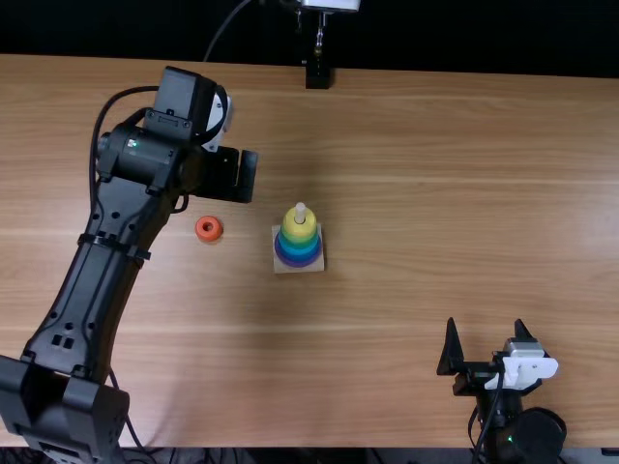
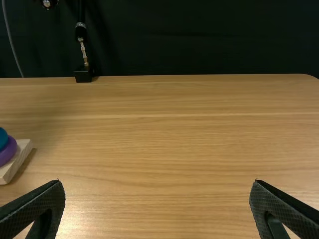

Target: Build the Hanoi tower: stack the rings onto the peg from bottom to top in this color order: purple, dark blue, light blue, dark green, light green, yellow, orange.

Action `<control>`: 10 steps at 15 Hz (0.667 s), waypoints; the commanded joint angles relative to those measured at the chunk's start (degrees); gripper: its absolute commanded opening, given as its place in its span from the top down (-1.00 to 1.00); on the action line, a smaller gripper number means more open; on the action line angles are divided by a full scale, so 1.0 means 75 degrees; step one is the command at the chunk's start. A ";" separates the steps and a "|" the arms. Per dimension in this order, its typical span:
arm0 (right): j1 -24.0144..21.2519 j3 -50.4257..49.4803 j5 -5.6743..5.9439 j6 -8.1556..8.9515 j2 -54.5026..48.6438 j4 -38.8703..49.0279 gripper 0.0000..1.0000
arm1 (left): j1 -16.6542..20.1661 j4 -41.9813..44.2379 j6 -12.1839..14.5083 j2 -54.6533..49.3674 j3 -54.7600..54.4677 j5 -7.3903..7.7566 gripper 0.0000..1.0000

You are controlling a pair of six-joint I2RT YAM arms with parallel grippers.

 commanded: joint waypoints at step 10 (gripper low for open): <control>-0.0050 -0.0315 -0.0043 -0.0003 -0.0098 -0.0537 -1.00 | 0.0237 -0.0221 0.0603 0.1646 -0.0340 -0.0712 -1.00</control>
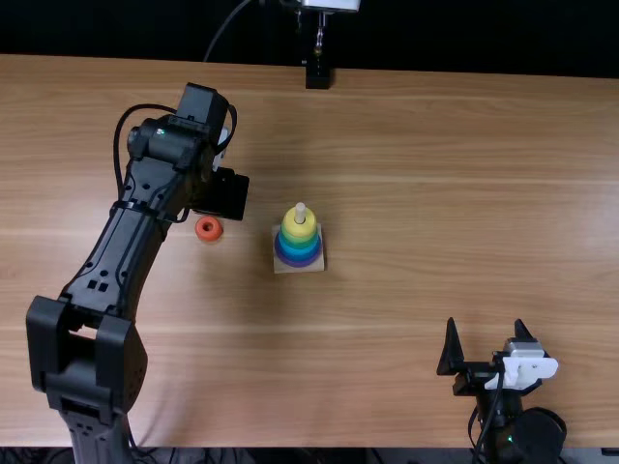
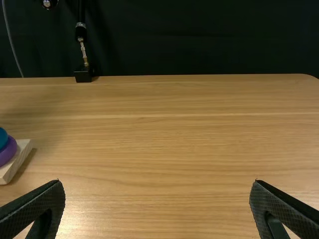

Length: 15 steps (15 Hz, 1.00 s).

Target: Build the Hanoi tower: stack the rings onto the peg from bottom to top in this color order: purple, dark blue, light blue, dark green, light green, yellow, orange.

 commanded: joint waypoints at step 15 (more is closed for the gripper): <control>-0.0053 -0.0315 -0.0043 -0.0003 -0.0098 -0.0526 -1.00 | 0.0267 0.1181 0.0563 0.0584 -0.1451 0.0896 -1.00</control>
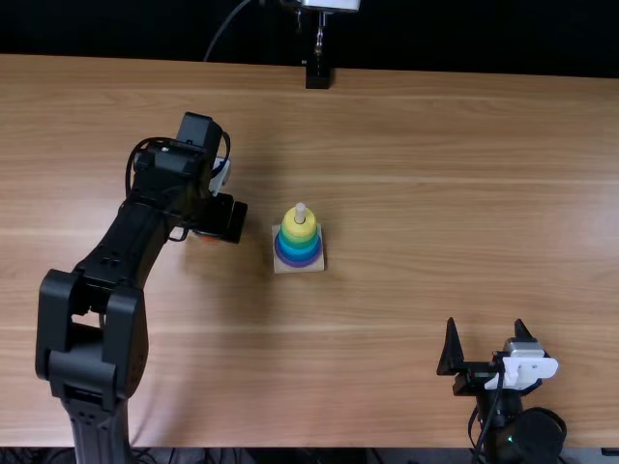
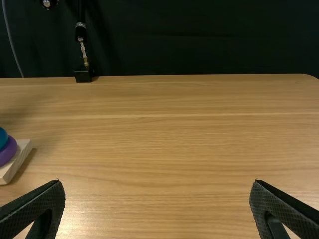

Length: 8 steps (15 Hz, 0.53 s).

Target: Build the Hanoi tower: stack the rings onto the peg from bottom to top in this color order: purple, dark blue, light blue, dark green, light green, yellow, orange.

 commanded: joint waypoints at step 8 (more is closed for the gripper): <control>-0.0050 -0.0318 -0.0043 -0.0003 -0.0098 -0.0534 -1.00 | 0.0045 0.0021 0.0087 0.0565 0.0006 0.0192 -1.00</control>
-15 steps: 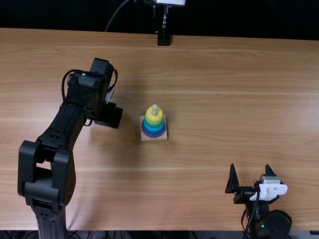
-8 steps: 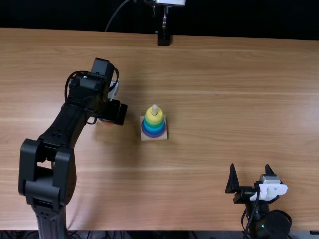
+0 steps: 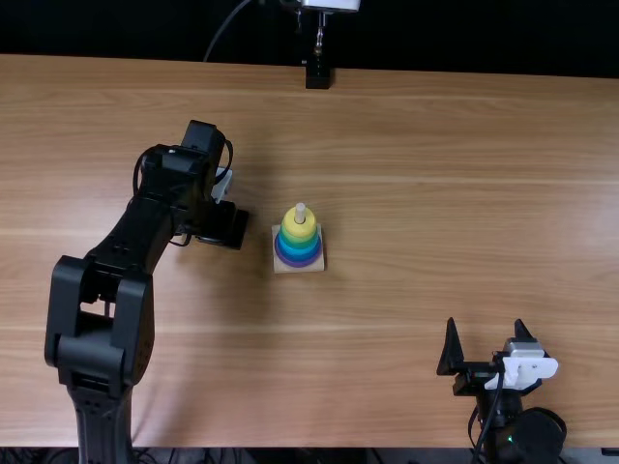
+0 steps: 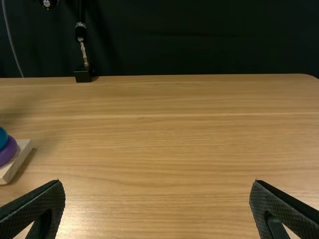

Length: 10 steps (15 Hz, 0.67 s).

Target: Build the Hanoi tower: stack the rings onto the peg from bottom to top in this color order: purple, dark blue, light blue, dark green, light green, yellow, orange.

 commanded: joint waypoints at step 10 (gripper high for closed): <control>-0.0050 -0.0318 -0.0043 -0.0006 -0.0098 -0.0526 -1.00 | 0.0057 0.0532 0.0038 0.0360 0.0076 0.0274 -1.00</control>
